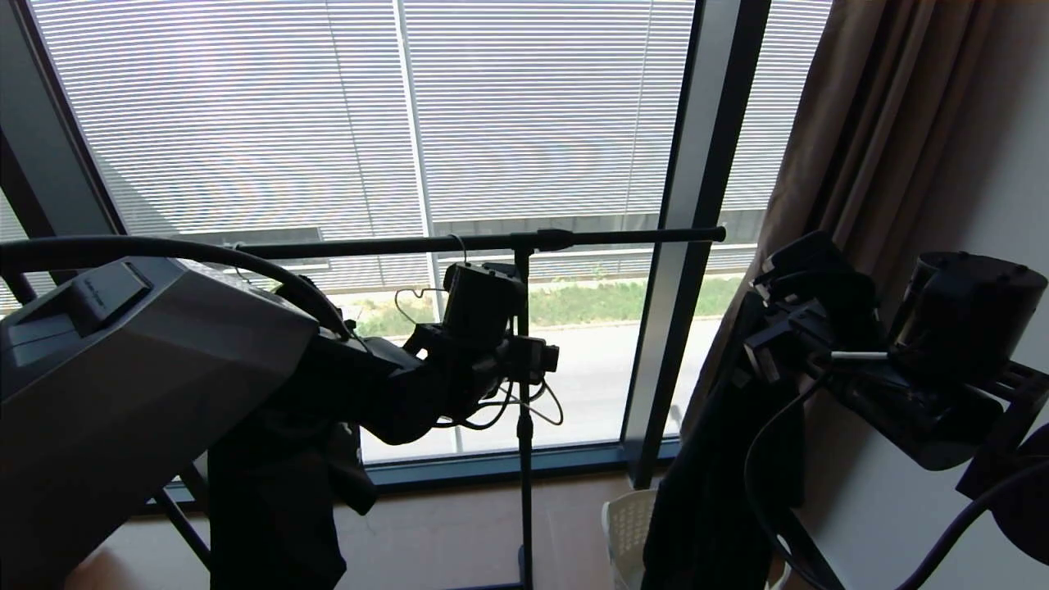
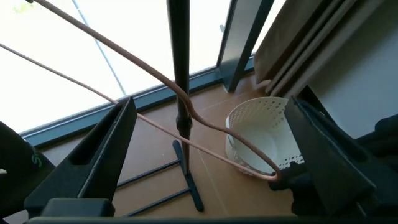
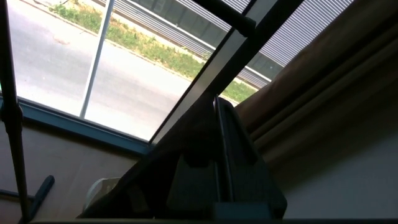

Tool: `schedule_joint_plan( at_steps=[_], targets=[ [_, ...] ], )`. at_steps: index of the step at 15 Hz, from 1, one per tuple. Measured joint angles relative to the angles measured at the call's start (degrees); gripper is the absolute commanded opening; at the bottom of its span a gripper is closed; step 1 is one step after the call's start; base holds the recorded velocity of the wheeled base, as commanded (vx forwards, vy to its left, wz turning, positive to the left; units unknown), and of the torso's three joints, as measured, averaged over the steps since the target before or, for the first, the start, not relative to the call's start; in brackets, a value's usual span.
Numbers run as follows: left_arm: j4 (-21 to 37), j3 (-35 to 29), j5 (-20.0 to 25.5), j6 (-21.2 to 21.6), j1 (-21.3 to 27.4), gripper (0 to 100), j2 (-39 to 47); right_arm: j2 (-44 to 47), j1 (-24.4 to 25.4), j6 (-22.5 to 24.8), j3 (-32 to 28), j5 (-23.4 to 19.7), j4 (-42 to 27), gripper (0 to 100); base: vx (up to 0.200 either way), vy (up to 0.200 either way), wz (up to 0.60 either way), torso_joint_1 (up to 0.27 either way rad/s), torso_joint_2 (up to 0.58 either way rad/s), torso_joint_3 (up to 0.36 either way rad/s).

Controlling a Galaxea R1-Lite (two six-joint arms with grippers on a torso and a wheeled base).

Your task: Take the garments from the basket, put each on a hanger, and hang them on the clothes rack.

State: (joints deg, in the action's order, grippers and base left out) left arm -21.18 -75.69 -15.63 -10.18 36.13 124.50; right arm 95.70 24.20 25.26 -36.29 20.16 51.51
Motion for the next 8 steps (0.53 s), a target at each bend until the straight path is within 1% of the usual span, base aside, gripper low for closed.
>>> schedule_joint_plan(
  at_steps=[2,6,8],
  targets=[
    [0.0,-0.5,-1.1,0.0,-0.2,100,1.3,0.2,0.0,0.0,0.0,0.0,0.0,0,0.0,0.0,0.0,0.0,0.0,0.0],
    [0.0,0.2,-6.5,-0.1,-0.7,100,2.0,1.0,0.1,0.0,-0.1,0.0,0.1,0,0.0,0.0,0.0,0.0,0.0,0.0],
    [0.0,1.1,-8.0,-0.1,-0.7,100,1.3,1.2,0.2,0.0,-0.1,0.0,0.1,0,0.0,0.0,0.0,0.0,0.0,0.0]
  ],
)
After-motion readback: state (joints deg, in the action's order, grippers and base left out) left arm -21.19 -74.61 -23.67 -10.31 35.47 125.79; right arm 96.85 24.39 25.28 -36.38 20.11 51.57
